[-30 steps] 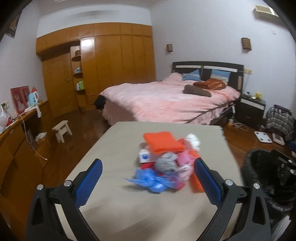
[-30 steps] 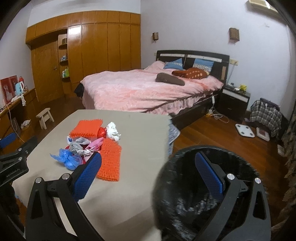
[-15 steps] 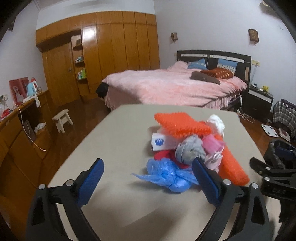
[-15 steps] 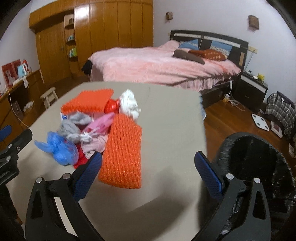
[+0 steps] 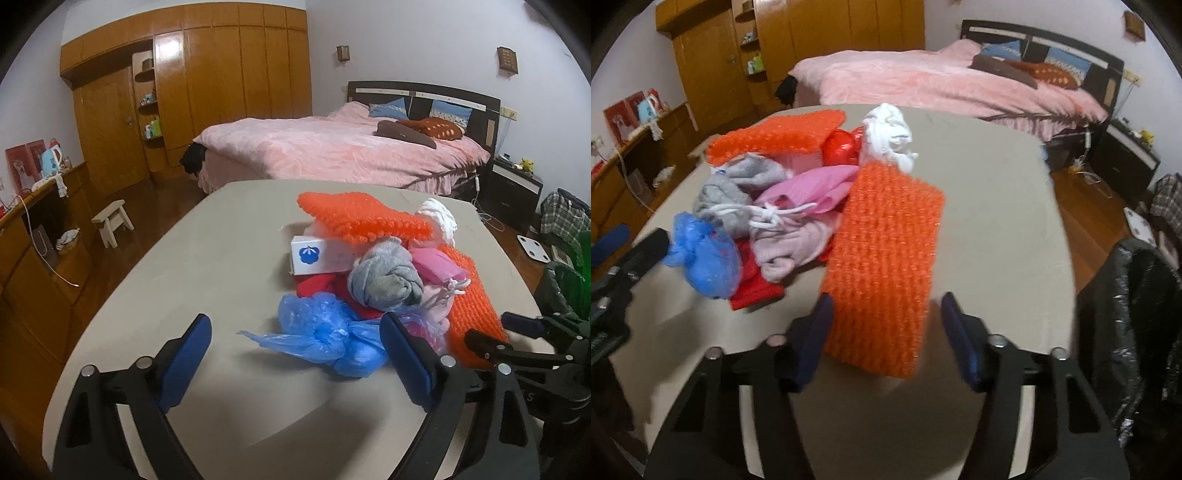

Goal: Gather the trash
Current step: 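Grasp the orange mesh scrubber with the right tool while the left tool grasps the blue plastic bag, then carry both items over the black bin and open both tools to drop them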

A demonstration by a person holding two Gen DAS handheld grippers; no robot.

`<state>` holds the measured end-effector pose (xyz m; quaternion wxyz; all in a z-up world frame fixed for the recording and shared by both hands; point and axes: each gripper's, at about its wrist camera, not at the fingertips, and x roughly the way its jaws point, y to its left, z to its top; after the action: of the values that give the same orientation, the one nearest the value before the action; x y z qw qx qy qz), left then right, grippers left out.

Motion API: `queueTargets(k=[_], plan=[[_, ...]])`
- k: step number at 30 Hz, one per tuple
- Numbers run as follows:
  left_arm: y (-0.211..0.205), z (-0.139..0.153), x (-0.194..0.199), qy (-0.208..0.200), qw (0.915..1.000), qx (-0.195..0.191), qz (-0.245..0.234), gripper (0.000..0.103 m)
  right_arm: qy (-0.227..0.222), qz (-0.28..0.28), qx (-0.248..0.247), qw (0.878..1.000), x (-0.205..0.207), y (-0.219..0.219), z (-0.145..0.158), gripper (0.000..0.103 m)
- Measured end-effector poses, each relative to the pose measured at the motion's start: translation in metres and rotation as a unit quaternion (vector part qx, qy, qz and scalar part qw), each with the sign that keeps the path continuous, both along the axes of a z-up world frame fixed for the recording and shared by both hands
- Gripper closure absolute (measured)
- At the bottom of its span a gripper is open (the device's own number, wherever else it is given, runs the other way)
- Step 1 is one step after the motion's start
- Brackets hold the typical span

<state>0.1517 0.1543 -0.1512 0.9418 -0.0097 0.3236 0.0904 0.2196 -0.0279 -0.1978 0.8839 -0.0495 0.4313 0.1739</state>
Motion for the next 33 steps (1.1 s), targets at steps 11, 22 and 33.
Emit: queueTargets(k=[11,22,33], plan=[[-0.004,-0.018,0.022,0.036,0.9982,-0.038,-0.029,0.049,-0.006,0.009,0.02,1.0,-0.008,-0.013,0.012,0.082],[0.003,-0.017,0.021,0.029,0.9973,-0.057,-0.035,0.092,-0.021,0.002,0.023,1.0,-0.015,-0.027,0.02,0.085],[0.004,0.012,0.002,-0.011,0.9985,-0.045,-0.028,0.103,-0.043,0.001,0.045,0.998,-0.021,-0.042,0.04,0.092]])
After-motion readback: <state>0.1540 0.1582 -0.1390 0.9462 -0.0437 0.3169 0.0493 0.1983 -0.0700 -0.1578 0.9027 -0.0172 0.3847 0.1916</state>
